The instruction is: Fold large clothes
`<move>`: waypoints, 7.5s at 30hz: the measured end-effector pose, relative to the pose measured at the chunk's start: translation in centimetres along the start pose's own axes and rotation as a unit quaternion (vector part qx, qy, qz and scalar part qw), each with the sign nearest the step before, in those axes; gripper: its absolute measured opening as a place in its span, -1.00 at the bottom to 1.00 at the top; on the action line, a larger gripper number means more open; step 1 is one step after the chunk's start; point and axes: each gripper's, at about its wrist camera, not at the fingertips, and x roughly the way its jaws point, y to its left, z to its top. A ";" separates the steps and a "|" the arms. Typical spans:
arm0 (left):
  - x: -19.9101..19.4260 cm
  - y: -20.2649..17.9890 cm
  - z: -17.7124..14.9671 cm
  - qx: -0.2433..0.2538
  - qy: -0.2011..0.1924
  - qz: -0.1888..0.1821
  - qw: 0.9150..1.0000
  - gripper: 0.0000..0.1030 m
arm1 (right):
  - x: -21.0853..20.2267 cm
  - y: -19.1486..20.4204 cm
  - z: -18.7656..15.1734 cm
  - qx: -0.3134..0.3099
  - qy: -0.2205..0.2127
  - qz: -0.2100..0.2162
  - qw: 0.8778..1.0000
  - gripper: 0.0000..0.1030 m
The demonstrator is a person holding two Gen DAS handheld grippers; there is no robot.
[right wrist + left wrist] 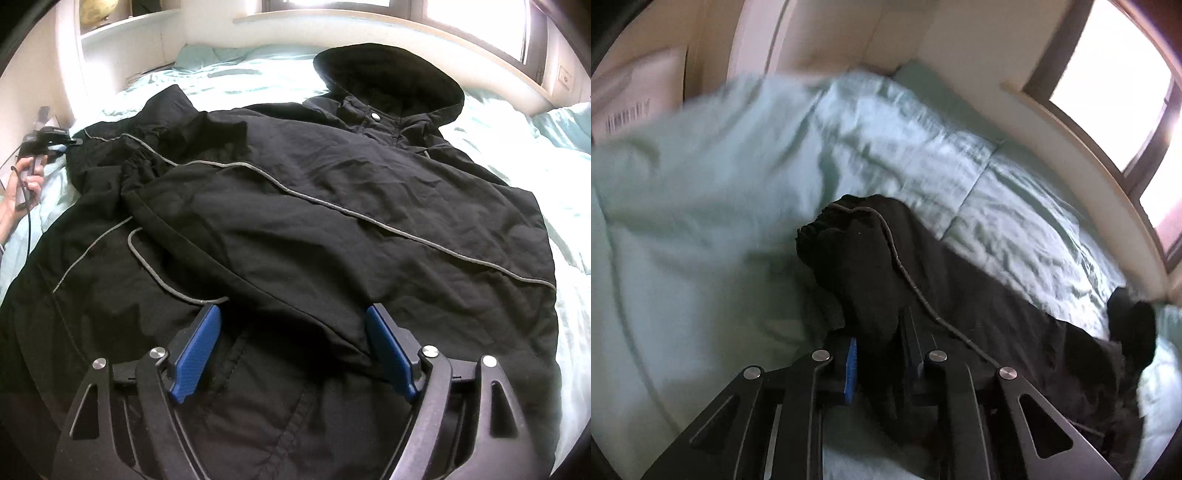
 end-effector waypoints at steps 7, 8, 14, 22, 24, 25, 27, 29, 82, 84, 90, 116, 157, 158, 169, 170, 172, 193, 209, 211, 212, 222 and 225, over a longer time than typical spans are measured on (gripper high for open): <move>-8.2 -6.3 -0.1 0.088 -0.068 -0.040 0.993 -0.66 | -1.0 -0.1 0.1 0.012 0.000 0.011 1.000 0.62; -9.3 -7.7 -0.2 0.104 -0.074 -0.051 0.990 -0.66 | -1.3 -0.2 0.1 0.015 0.000 0.017 1.000 0.62; -14.0 -18.3 -4.0 0.233 -0.093 -0.105 0.962 -0.67 | -5.5 -0.3 0.1 0.024 -0.023 0.033 0.999 0.62; -15.5 -33.4 -14.2 0.341 -0.048 -0.232 0.910 -0.68 | -11.5 0.1 0.3 0.005 -0.057 -0.029 0.998 0.62; -14.4 -36.5 -17.0 0.352 -0.019 -0.251 0.902 -0.68 | -12.0 -0.4 0.2 0.001 -0.056 -0.064 0.996 0.62; -13.6 -37.9 -18.3 0.357 0.001 -0.260 0.897 -0.68 | -12.1 -0.8 0.3 0.001 -0.055 -0.074 0.996 0.62; -11.7 -40.1 -21.3 0.367 0.042 -0.279 0.886 -0.68 | -12.4 -2.0 0.1 0.011 -0.049 -0.081 0.995 0.62; -10.2 -41.5 -23.8 0.376 0.080 -0.289 0.877 -0.67 | -12.5 -3.1 0.0 0.023 -0.044 -0.077 0.996 0.62; -5.1 -33.9 -22.7 0.387 0.132 -0.116 0.905 0.28 | 0.1 -15.2 2.3 0.113 0.082 -0.100 0.985 -0.21; -6.5 -33.3 -21.4 0.362 0.111 -0.134 0.916 0.28 | -1.4 -15.8 2.5 0.126 0.074 -0.092 0.985 -0.12; -6.4 -35.8 -17.2 0.300 0.109 -0.181 0.930 0.28 | -5.1 -14.1 7.8 0.139 -0.001 -0.042 0.989 0.42; -3.6 -29.7 -20.9 0.262 0.177 -0.133 0.939 0.27 | -1.7 -12.1 1.8 0.083 0.090 -0.065 0.990 0.27; -21.6 -46.4 3.7 0.292 0.060 -0.227 0.927 0.46 | -25.0 -19.5 27.4 0.103 -0.023 -0.055 0.993 0.55; -19.9 -47.0 3.7 0.288 0.065 -0.223 0.929 0.46 | -23.4 -20.2 27.7 0.115 -0.018 -0.047 0.992 0.55; 3.4 -53.7 -2.4 0.281 0.184 -0.173 0.926 0.46 | -0.3 -25.6 27.6 0.200 0.069 -0.006 0.977 0.55; 5.2 -54.1 -3.0 0.284 0.190 -0.167 0.925 0.46 | 1.1 -25.9 27.6 0.206 0.074 -0.002 0.976 0.55; 7.7 -54.7 -3.8 0.285 0.196 -0.157 0.925 0.46 | 3.5 -26.6 27.8 0.217 0.081 0.004 0.973 0.55; 14.8 -49.7 -1.5 0.188 0.248 -0.173 0.935 -0.82 | 9.8 -26.6 27.9 0.144 0.080 -0.025 0.986 -0.75; 11.9 -44.6 -4.5 0.260 0.226 -0.179 0.922 -0.34 | 8.6 -27.0 24.2 0.120 0.083 0.023 0.989 0.11; 10.2 -45.7 -3.3 0.265 0.200 -0.185 0.925 -0.35 | 6.9 -26.7 25.1 0.113 0.064 0.026 0.991 0.16; 9.8 -46.7 -2.7 0.264 0.194 -0.197 0.924 -0.35 | 6.4 -26.5 25.9 0.115 0.054 0.030 0.991 0.16; 19.3 -54.2 -8.2 0.250 0.310 -0.213 0.892 -0.35 | 17.3 -23.6 29.9 0.106 0.114 0.056 0.986 0.15; 20.1 -51.6 -10.5 0.252 0.326 -0.221 0.884 -0.36 | 20.2 -23.7 25.5 0.091 0.165 0.054 0.981 0.11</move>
